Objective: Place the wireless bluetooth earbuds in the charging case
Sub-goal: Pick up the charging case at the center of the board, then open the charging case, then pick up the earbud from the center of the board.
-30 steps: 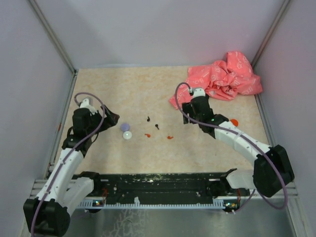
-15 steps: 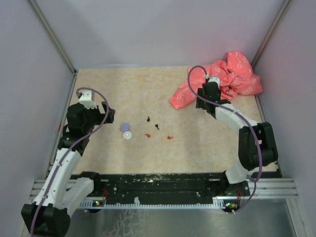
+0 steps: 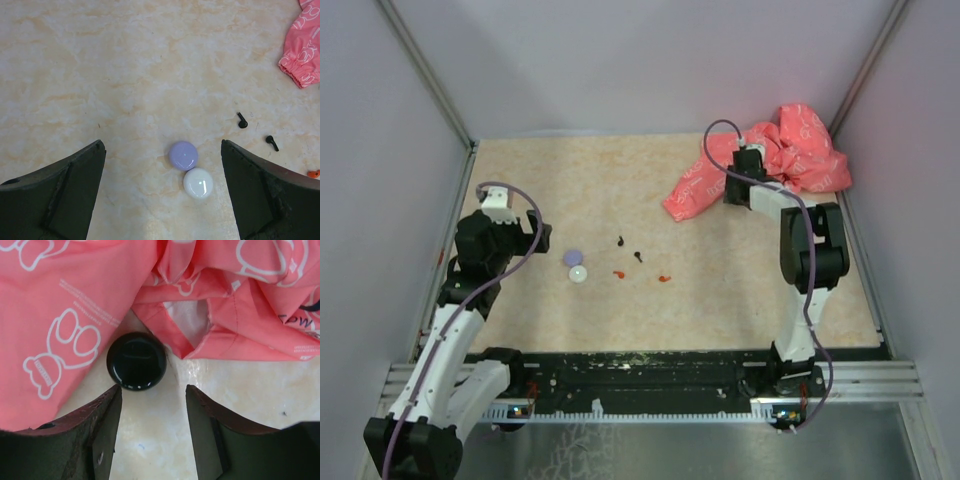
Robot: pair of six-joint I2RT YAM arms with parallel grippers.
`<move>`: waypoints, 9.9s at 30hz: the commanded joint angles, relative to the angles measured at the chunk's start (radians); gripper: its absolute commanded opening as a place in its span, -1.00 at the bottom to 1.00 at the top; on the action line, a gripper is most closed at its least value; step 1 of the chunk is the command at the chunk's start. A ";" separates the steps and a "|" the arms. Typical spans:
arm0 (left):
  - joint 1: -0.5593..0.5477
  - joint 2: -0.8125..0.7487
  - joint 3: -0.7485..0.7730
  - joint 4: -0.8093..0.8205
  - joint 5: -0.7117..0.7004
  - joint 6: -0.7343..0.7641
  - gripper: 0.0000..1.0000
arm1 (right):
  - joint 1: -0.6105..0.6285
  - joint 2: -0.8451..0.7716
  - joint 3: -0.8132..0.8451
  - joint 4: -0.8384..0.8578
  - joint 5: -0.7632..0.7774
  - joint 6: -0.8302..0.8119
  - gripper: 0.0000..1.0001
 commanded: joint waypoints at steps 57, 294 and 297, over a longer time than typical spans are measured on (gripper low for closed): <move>-0.114 0.006 -0.130 0.332 0.389 -0.390 0.84 | 0.134 -0.384 -0.244 0.055 -0.232 0.092 -0.16; -0.446 0.068 -0.426 0.647 -0.110 -0.167 -0.99 | 0.628 0.122 0.294 -0.410 -0.253 -0.102 -0.22; -0.446 0.070 -0.425 0.647 -0.107 -0.167 -0.99 | 0.633 0.145 0.312 -0.427 -0.233 -0.105 -0.23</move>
